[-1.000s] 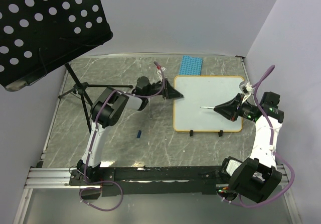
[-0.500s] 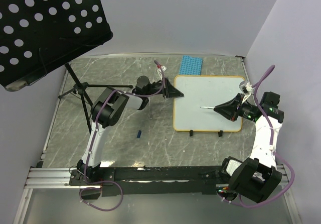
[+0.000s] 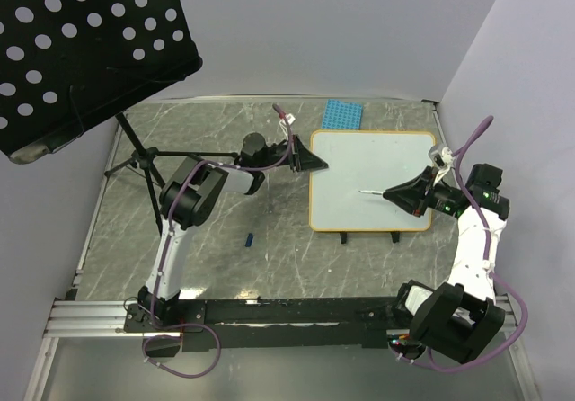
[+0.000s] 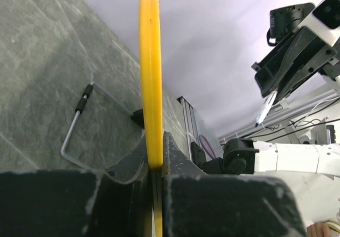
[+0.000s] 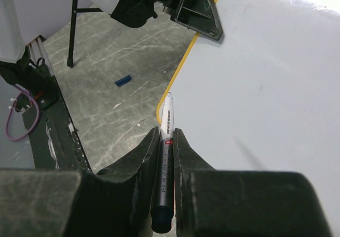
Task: Write a sentence on the whiteboard
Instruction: Pick up the whiteboard from the whiteboard stand, then hold the whiteboard at the center of the board.
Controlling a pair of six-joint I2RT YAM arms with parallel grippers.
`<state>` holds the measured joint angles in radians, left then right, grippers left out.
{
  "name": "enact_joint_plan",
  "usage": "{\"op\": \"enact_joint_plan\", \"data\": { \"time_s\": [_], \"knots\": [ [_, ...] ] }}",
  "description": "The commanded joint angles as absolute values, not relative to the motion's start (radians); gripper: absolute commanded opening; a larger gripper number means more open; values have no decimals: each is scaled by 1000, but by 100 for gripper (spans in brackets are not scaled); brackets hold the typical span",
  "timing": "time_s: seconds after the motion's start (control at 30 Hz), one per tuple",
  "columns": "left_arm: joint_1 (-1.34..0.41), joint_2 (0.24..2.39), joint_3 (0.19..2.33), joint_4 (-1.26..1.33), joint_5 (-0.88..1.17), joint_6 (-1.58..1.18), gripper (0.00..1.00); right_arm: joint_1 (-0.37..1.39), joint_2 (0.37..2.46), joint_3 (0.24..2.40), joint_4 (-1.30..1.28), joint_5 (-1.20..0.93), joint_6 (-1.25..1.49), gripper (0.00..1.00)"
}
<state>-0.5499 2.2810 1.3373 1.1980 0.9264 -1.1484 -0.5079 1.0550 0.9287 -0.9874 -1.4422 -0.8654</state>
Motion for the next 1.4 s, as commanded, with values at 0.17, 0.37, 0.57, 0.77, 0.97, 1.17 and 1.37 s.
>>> {"op": "enact_joint_plan", "data": {
  "time_s": [0.17, 0.37, 0.57, 0.77, 0.97, 1.17, 1.37],
  "knots": [
    [-545, 2092, 1381, 1332, 887, -1135, 1, -514, 1029, 982, -1008, -1486, -916, 0],
    [-535, 2042, 1407, 1307, 870, -1112, 1, -514, 1054, 1077, -1146, -1503, -1003, 0],
    [-515, 1965, 1402, 1293, 816, -1065, 1, -511, 1127, 1276, -1446, -1513, -1167, 0],
    [-465, 1862, 1335, 1259, 753, -1009, 1, -447, 1163, 1410, -1556, -1480, -1203, 0],
    [-397, 1796, 1241, 1334, 721, -1069, 1, -277, 1098, 1385, -1235, -1396, -889, 0],
    [-350, 1694, 1148, 1223, 710, -982, 1, -111, 1042, 1342, -970, -1261, -603, 0],
    [-311, 1540, 1013, 1040, 686, -779, 1, 20, 1098, 1377, -914, -1194, -563, 0]
  ]
}}
